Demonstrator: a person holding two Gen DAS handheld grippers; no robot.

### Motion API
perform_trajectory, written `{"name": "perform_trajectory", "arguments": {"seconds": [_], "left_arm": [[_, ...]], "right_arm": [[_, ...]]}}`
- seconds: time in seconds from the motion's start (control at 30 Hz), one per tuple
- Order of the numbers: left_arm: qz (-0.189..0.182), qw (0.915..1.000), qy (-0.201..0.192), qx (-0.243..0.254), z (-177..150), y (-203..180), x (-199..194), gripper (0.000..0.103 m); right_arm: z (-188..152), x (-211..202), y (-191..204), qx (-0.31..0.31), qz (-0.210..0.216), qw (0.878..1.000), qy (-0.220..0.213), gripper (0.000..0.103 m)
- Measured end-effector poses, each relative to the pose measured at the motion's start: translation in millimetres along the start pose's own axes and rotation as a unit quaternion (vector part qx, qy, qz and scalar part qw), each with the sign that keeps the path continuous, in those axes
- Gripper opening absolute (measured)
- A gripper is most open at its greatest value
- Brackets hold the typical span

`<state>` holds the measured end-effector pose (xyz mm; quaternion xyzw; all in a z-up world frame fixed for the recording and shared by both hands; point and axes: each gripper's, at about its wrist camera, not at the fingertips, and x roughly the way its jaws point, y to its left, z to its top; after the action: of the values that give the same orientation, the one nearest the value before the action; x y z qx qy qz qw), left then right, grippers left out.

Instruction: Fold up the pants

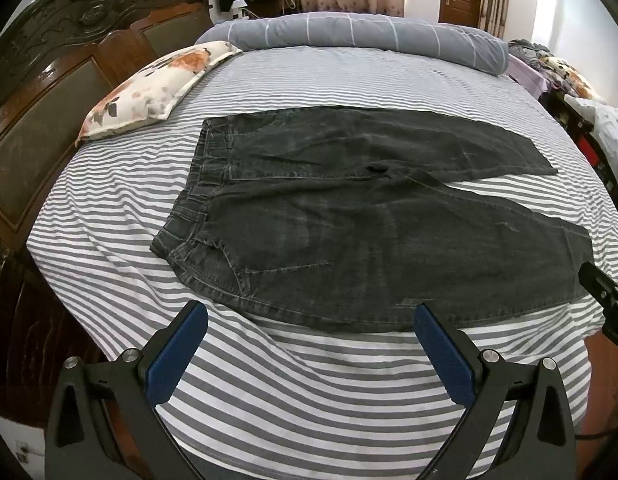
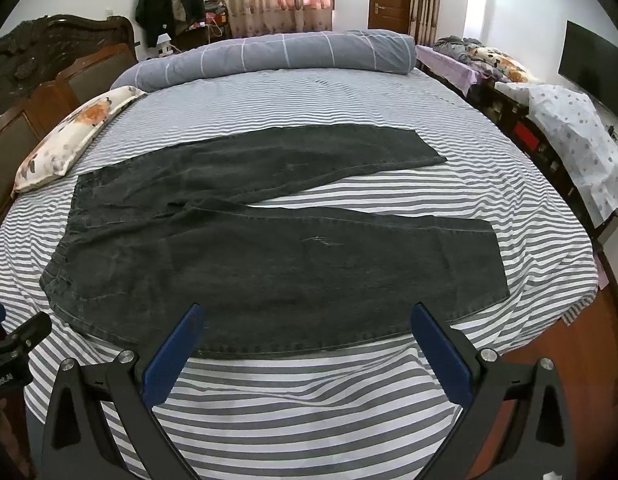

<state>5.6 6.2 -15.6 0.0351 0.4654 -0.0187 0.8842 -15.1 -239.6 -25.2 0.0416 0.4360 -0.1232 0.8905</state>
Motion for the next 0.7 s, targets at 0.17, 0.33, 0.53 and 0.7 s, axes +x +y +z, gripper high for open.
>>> {"name": "perform_trajectory", "arguments": {"seconds": [0.17,0.33,0.53,0.7], "left_arm": [[-0.003,1.0000,0.001,0.001,0.3,0.4,-0.5,0.102],[-0.002,1.0000,0.000,0.000,0.2,1.0,-0.4,0.102],[-0.002,1.0000,0.000,0.001,-0.1,0.7,-0.1,0.102],[-0.002,1.0000,-0.003,0.002,-0.6,0.1,-0.4,0.102]], "right_arm": [[-0.8,0.6,-0.2,0.002,0.004,1.000,0.002,0.102],[-1.0,0.8,-1.3,0.003,0.005,1.000,0.002,0.102],[-1.3,1.0,-1.8,0.005,0.008,1.000,0.004,0.102],[-1.7,1.5,-2.1,0.006,0.008,1.000,0.005,0.102]]}}
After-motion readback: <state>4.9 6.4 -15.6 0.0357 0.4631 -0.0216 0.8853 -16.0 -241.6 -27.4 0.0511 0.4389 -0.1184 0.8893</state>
